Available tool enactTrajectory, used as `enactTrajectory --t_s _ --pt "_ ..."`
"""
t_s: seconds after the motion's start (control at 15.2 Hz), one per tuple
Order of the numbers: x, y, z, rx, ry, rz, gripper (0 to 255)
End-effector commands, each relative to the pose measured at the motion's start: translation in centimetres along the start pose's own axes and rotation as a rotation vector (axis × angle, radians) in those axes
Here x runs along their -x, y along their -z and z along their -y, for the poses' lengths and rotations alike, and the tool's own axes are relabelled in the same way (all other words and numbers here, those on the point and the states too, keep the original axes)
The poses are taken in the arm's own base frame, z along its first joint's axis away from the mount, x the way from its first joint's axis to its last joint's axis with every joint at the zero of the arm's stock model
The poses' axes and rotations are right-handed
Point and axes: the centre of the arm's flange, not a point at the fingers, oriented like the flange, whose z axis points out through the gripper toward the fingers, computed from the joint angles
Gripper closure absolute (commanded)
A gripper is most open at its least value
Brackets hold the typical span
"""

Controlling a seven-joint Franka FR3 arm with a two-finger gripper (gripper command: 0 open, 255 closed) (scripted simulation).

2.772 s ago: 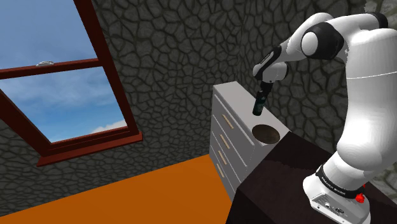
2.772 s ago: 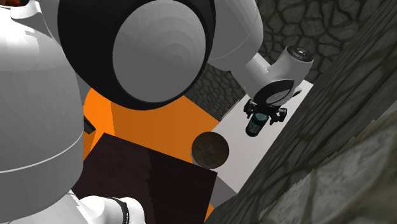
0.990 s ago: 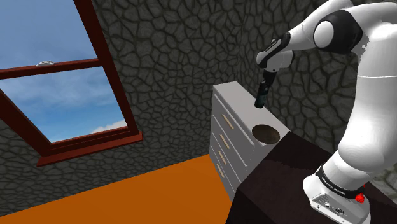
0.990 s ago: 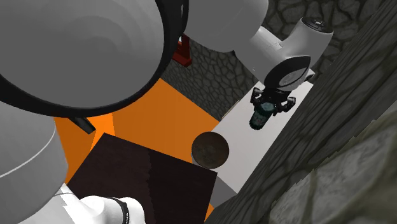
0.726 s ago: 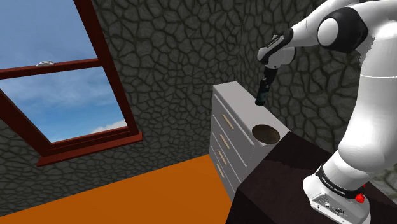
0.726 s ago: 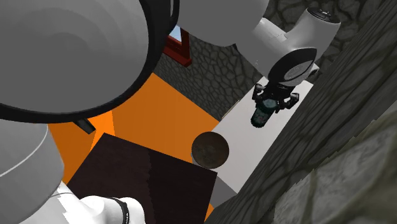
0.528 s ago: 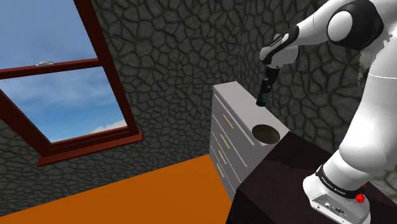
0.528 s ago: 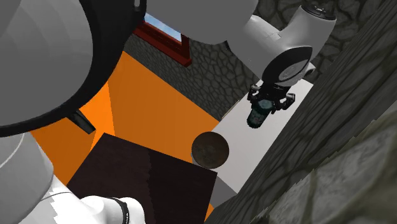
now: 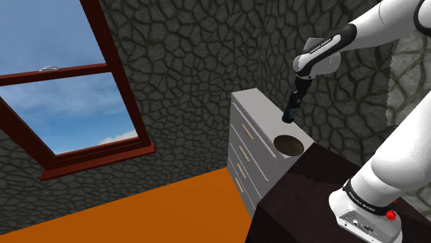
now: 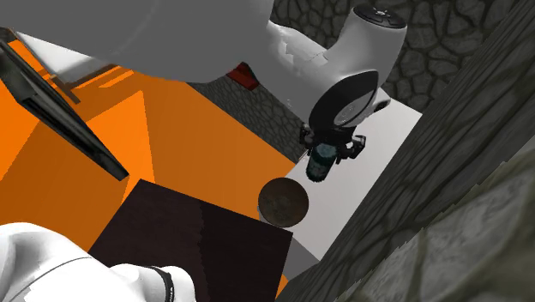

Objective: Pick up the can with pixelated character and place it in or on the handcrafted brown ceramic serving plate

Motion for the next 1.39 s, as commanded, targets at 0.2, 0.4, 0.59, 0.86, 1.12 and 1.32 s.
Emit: enactTrajectory --t_s 0.2,0.4,0.59,0.86,1.12,1.32 --pt "4.8 1.5 4.7 0.001 0.000 -0.001 255" --pt "7.4 2.3 7.2 0.001 0.000 -0.001 255" --pt "7.4 0.7 7.3 0.001 0.000 -0.001 255" --pt "7.4 -1.4 7.3 0.001 0.000 -0.001 255" --pt "7.4 -3.5 7.3 0.001 0.000 -0.001 255" --pt "7.4 -5.1 7.3 0.001 0.000 -0.001 255"
